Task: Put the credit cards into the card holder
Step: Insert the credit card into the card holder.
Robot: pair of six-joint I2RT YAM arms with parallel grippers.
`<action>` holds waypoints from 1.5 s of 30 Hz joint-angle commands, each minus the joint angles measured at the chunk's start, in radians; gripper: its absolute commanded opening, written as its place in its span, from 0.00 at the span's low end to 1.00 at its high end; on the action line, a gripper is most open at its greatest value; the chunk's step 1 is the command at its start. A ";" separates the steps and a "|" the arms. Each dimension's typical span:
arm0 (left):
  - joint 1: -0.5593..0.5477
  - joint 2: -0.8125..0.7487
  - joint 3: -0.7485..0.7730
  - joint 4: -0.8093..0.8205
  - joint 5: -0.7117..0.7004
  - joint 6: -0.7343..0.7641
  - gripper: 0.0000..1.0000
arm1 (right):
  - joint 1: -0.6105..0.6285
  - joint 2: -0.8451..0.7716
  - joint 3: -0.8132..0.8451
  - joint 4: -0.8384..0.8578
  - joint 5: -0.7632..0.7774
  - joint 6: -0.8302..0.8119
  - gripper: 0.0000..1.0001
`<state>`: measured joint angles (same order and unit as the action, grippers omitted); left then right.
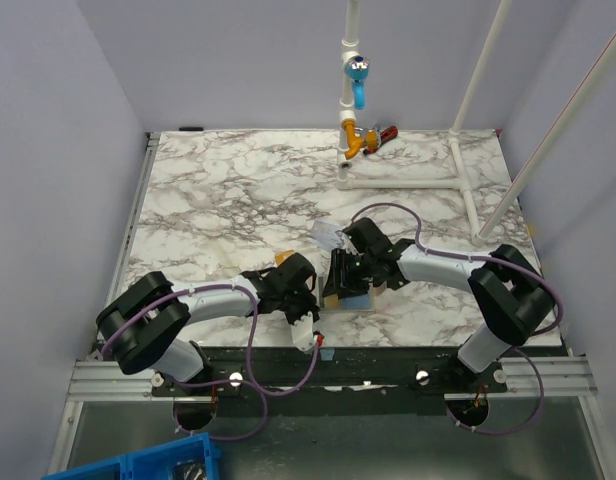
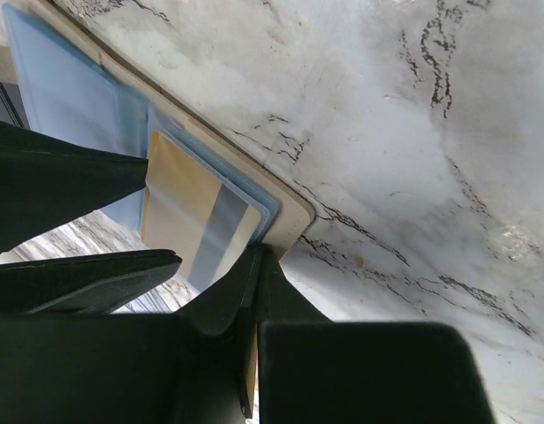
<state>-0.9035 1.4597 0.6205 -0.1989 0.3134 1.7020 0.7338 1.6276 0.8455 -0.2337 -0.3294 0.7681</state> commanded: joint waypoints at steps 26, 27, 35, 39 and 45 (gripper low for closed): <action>0.002 -0.011 -0.085 -0.007 -0.039 0.008 0.00 | -0.080 0.001 -0.060 -0.006 0.073 -0.033 0.05; 0.003 -0.017 -0.095 0.022 -0.044 -0.008 0.00 | -0.080 0.004 -0.066 0.006 0.063 -0.032 0.04; 0.003 -0.030 -0.136 0.140 -0.045 -0.025 0.00 | -0.055 0.006 -0.089 0.069 0.022 0.010 0.01; 0.002 -0.029 -0.127 0.127 -0.040 -0.019 0.00 | -0.021 0.013 -0.077 0.073 0.034 0.027 0.01; 0.006 -0.033 -0.116 0.125 -0.038 -0.035 0.00 | -0.010 0.010 -0.079 0.065 0.048 0.034 0.01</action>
<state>-0.9012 1.4143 0.5102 -0.0235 0.2909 1.6917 0.7036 1.6184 0.7731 -0.1806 -0.2901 0.7841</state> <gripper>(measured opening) 0.007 0.012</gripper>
